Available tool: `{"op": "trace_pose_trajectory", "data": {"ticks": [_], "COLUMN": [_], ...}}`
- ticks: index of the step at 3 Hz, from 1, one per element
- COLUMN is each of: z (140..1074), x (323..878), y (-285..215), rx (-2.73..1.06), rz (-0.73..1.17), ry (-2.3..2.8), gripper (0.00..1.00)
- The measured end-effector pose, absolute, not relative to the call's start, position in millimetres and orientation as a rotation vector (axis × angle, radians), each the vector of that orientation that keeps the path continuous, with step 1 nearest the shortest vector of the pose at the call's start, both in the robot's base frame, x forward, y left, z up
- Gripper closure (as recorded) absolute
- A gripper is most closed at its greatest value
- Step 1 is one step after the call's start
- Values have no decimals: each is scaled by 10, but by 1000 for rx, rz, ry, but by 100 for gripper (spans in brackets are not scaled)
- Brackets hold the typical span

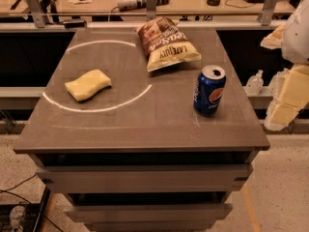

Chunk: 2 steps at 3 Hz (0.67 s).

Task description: Move brown chip bag near sponge

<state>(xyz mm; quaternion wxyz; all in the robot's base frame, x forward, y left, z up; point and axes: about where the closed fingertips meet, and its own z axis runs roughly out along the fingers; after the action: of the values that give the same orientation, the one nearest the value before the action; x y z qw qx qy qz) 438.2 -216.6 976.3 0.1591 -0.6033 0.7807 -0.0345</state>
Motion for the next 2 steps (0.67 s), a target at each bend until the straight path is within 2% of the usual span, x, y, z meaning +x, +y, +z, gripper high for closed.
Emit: {"op": "trace_pose_trajectory", "data": {"ticks": [2], "z": [9778], "x": [4469], "y": [-2236], "rx": [-1579], "rz": [-89], "ry": [2237], "gripper": [0]}}
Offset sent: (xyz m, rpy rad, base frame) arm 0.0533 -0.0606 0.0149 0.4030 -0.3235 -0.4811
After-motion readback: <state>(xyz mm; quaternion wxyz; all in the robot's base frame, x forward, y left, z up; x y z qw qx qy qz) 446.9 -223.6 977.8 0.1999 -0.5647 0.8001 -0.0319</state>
